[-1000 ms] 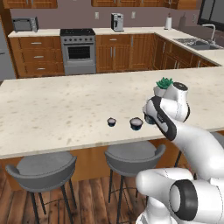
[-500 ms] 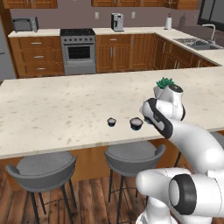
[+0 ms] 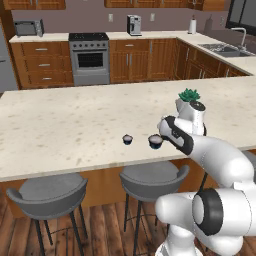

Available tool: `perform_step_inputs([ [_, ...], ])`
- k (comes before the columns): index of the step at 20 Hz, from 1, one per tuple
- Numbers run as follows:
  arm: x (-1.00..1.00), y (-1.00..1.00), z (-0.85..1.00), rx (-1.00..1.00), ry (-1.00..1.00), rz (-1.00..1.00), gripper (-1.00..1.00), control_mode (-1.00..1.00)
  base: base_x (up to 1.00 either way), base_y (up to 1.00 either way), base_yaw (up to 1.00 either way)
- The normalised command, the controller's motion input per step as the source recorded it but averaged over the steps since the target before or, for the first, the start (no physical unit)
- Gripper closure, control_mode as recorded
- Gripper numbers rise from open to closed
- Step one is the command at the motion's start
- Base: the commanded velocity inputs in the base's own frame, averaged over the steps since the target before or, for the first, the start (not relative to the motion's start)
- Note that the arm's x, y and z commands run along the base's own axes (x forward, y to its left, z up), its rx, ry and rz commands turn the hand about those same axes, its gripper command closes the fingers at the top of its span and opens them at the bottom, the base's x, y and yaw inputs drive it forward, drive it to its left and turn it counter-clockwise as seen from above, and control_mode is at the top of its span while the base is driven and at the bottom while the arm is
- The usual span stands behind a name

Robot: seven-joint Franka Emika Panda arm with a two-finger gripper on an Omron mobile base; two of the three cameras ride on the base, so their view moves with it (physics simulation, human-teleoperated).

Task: Stack the yogurt containers by placing the smaller containers on top of the larger containers.

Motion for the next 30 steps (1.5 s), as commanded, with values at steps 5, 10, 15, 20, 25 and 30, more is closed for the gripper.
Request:
perform_step_inputs([
  [5, 0.16, 0.00, 0.00, 0.00, -0.01, -0.01, -1.00, -1.00, 0.00, 0.00, 0.00],
  [10, 0.00, 0.00, -0.05, 0.00, 0.00, 0.00, -1.00, -1.00, 0.00, 0.00, 0.00],
  [15, 0.04, 0.00, -0.05, 0.00, 0.00, 0.00, -1.00, -1.00, 0.00, 0.00, 0.00],
  [20, 0.20, 0.09, -0.18, 0.00, 0.00, -0.01, -1.00, -1.00, 0.00, 0.00, 0.00],
  [25, 0.23, 0.04, -0.21, 0.00, -0.01, -0.02, -1.00, -1.00, 0.00, 0.00, 0.00],
  [30, 0.18, 0.00, -0.23, 0.00, -0.02, -0.04, -1.00, -1.00, 0.00, 0.00, 0.00],
])
